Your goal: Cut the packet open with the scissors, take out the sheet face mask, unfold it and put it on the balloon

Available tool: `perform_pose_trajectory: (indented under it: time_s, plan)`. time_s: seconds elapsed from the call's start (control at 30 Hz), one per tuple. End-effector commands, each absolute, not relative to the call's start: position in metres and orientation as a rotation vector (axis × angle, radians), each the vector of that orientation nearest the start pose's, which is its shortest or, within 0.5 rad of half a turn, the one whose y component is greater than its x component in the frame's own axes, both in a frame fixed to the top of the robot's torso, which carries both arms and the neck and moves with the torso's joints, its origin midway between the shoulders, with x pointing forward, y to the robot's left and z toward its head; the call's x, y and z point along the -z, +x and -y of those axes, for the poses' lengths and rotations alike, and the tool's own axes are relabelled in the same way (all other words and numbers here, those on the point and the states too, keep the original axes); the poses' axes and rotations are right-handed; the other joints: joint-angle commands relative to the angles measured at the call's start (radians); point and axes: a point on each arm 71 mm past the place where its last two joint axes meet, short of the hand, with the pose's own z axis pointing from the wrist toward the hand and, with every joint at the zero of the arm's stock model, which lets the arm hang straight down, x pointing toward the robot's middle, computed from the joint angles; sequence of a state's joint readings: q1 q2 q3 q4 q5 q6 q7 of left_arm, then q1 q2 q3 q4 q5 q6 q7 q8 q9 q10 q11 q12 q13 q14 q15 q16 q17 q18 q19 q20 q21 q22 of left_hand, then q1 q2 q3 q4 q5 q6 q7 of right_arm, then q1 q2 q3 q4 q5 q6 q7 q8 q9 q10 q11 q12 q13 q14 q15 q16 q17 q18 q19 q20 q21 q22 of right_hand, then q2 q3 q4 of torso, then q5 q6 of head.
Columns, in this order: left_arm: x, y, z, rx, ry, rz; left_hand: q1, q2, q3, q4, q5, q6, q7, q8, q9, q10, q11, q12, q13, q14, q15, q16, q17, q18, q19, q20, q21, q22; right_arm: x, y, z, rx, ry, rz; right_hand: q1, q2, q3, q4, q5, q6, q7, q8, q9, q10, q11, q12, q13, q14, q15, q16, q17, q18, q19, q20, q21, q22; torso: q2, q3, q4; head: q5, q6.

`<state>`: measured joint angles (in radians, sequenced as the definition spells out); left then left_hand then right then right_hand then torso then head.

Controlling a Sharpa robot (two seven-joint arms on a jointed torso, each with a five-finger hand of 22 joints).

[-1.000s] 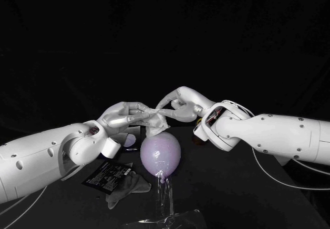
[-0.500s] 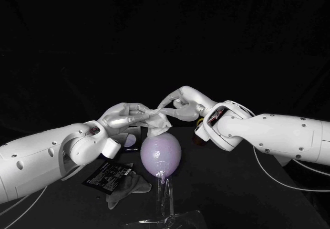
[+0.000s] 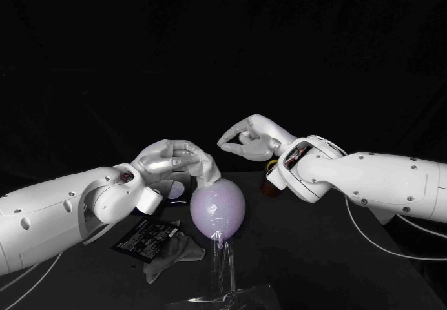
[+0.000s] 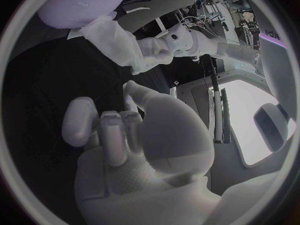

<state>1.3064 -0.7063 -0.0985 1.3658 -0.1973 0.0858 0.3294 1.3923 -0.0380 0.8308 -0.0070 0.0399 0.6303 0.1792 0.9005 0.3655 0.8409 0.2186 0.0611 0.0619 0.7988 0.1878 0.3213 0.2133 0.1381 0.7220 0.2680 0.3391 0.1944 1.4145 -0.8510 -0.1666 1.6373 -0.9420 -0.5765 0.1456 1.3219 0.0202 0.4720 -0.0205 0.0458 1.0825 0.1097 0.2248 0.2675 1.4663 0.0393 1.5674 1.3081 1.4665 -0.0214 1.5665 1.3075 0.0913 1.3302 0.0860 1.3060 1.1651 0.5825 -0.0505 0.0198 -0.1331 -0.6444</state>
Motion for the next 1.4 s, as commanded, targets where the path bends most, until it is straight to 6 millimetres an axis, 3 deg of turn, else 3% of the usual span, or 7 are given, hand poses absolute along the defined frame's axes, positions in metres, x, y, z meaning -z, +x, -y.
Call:
perform_pose_trajectory:
  time_s: [0.03,0.27,0.4,0.5,0.63,1.0,1.4]
  plan:
    - [0.156,0.513,-0.159,1.758,-0.7,-1.737,-0.009,-0.004,0.007,0.0,0.007,0.006,0.075,0.006,0.215,0.009,0.001,0.004,0.002,0.0,-0.006,0.007,0.001,-0.003,-0.001,-0.008,0.006,0.002,0.104,0.48,0.178,-1.053,0.141,-1.385,-0.006,0.009,0.008,0.002,0.003,-0.001,0.0,0.005,0.001,0.104,-0.007,0.003,0.263,0.104,-0.007,0.004,0.263,-0.004,0.0,-0.005,-0.002,0.003,0.0,-0.0002,0.0007,0.0,0.0]
    - [0.156,0.513,-0.159,1.762,-0.708,-1.742,-0.012,-0.005,0.011,0.001,0.006,0.005,0.077,0.009,0.213,0.015,0.0,0.005,0.002,0.003,-0.007,0.013,0.003,-0.004,-0.001,-0.01,0.014,0.008,0.104,0.48,0.178,-1.052,0.144,-1.392,-0.006,0.016,0.016,0.001,0.003,0.0,-0.002,0.011,0.005,0.104,-0.008,0.003,0.263,0.104,-0.008,0.004,0.263,-0.005,0.002,-0.006,0.0,0.007,0.001,-0.0004,0.0005,0.001,0.001]
    - [0.156,0.512,-0.158,1.771,-0.721,-1.745,-0.013,-0.001,0.015,0.003,0.007,-0.002,0.081,0.013,0.213,0.02,0.001,0.006,0.002,0.008,-0.008,0.019,0.004,-0.002,0.0,-0.013,0.024,0.015,0.104,0.479,0.175,-1.049,0.121,-1.401,-0.011,0.004,0.011,-0.002,0.002,-0.008,0.0,0.01,0.007,0.104,-0.008,0.003,0.263,0.104,-0.009,0.004,0.263,-0.003,-0.002,-0.007,-0.004,0.0,0.0,-0.0004,0.0003,0.002,0.0]
    - [0.156,0.512,-0.157,1.776,-0.734,-1.745,-0.015,0.004,0.014,0.006,0.007,-0.021,0.082,0.024,0.218,0.042,-0.002,0.014,0.004,0.04,-0.016,0.036,0.008,0.006,0.017,-0.024,0.057,0.035,0.105,0.476,0.169,-1.036,0.07,-1.399,-0.082,-0.106,-0.064,0.013,0.018,-0.082,0.028,-0.028,-0.007,0.09,0.016,-0.018,0.24,0.104,0.007,0.004,0.263,-0.004,-0.008,-0.001,-0.012,-0.008,0.001,-0.0002,0.0009,0.002,0.0]
    - [0.156,0.512,-0.158,1.78,-0.752,-1.747,-0.015,0.004,0.007,0.005,0.007,-0.029,0.079,0.024,0.215,0.064,-0.007,0.019,0.004,0.063,-0.024,0.042,0.009,0.009,0.026,-0.033,0.084,0.053,0.106,0.471,0.162,-1.0,0.011,-1.375,-0.112,-0.146,-0.107,0.033,0.002,-0.111,0.042,-0.047,-0.014,0.078,0.028,-0.035,0.223,0.104,0.021,0.004,0.263,-0.004,-0.009,0.012,-0.013,-0.007,0.0,0.0,0.0002,0.001,-0.001]
    - [0.159,0.513,-0.159,1.764,-0.8,-1.771,-0.013,-0.008,-0.043,0.005,0.007,-0.006,0.062,-0.01,0.164,0.144,-0.03,0.025,0.002,0.144,-0.05,0.028,0.006,0.016,0.036,-0.056,0.177,0.117,0.109,0.461,0.154,-0.929,-0.02,-1.309,-0.126,-0.158,-0.142,0.062,0.002,-0.089,0.035,-0.038,-0.009,0.077,0.025,-0.036,0.222,0.104,0.02,0.004,0.263,-0.003,-0.004,0.019,-0.009,0.001,0.0,-0.0005,0.0009,0.001,-0.002]
    - [0.16,0.514,-0.159,1.742,-0.843,-1.767,0.003,-0.029,-0.106,-0.016,0.008,0.111,0.021,-0.123,0.062,0.32,-0.082,0.05,0.004,0.27,-0.1,0.034,0.028,0.033,0.042,-0.071,0.26,0.174,0.111,0.456,0.151,-0.897,0.014,-1.271,-0.119,-0.155,-0.159,0.082,0.002,-0.065,0.025,-0.026,-0.003,0.08,0.016,-0.034,0.224,0.104,0.013,0.004,0.263,-0.005,0.005,0.015,-0.001,0.013,0.0,-0.0001,0.0002,0.004,-0.002]
